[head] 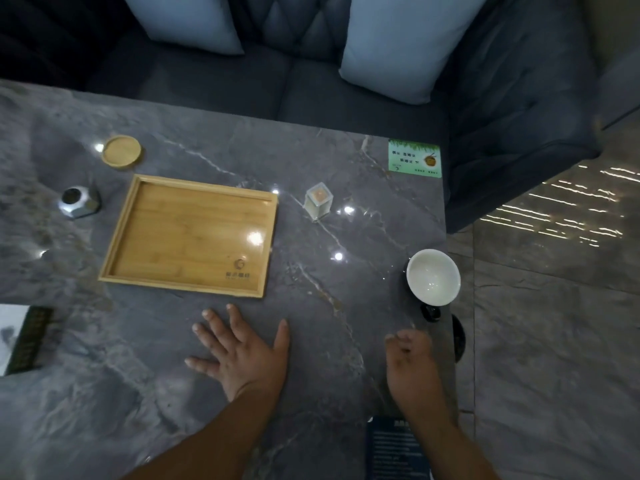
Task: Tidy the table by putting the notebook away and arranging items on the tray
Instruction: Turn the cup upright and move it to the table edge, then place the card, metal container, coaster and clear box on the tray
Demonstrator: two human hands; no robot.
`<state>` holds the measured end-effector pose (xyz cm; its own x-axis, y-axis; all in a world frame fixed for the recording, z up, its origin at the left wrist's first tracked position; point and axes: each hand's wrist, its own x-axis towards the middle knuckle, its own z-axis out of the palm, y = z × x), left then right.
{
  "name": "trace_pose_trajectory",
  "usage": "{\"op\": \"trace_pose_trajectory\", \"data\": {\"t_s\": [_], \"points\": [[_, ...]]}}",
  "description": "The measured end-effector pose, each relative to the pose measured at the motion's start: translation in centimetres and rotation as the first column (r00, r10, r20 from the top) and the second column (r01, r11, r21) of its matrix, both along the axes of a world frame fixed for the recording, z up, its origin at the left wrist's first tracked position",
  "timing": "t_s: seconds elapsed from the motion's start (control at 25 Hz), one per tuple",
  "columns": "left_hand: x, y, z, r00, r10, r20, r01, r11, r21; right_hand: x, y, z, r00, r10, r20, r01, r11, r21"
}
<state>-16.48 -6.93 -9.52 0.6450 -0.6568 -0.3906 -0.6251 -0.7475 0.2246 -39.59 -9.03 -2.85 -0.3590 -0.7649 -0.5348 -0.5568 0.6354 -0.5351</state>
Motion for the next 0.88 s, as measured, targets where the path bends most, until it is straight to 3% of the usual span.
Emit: {"op": "trace_pose_trajectory", "data": {"t_s": [0.12, 0.24, 0.36, 0.44, 0.64, 0.88], "points": [[2.8, 2.4, 0.5, 0.978, -0.207, -0.005, 0.207, 0.978, -0.034, 3.6, 0.2, 0.7, 0.936, 0.345, -0.076, -0.347, 0.938, -0.017], [7.5, 4.9, 1.4, 0.883, -0.468, 0.025, 0.468, 0.877, -0.11, 7.3, -0.5, 1.0, 0.771, 0.619, -0.147, -0.632, 0.772, -0.067], [13.0, 5.9, 2.1, 0.721, -0.69, 0.062, 0.687, 0.702, -0.189, 11.4, -1.4, 1.1, 0.634, 0.728, -0.262, -0.763, 0.643, -0.062], [16.2, 5.7, 2.5, 0.647, -0.754, 0.11, 0.76, 0.628, -0.164, 14.2, -1.8, 1.3, 0.572, 0.757, -0.315, -0.807, 0.588, -0.051], [22.3, 5.2, 3.9, 0.71, -0.701, 0.069, 0.703, 0.702, -0.11, 21.1, -2.6, 2.1, 0.49, 0.814, -0.312, -0.862, 0.505, -0.04], [29.7, 5.1, 5.3, 0.823, -0.543, 0.169, 0.561, 0.823, -0.085, 27.3, -4.1, 3.4, 0.464, 0.818, -0.34, -0.872, 0.489, -0.015]]}}
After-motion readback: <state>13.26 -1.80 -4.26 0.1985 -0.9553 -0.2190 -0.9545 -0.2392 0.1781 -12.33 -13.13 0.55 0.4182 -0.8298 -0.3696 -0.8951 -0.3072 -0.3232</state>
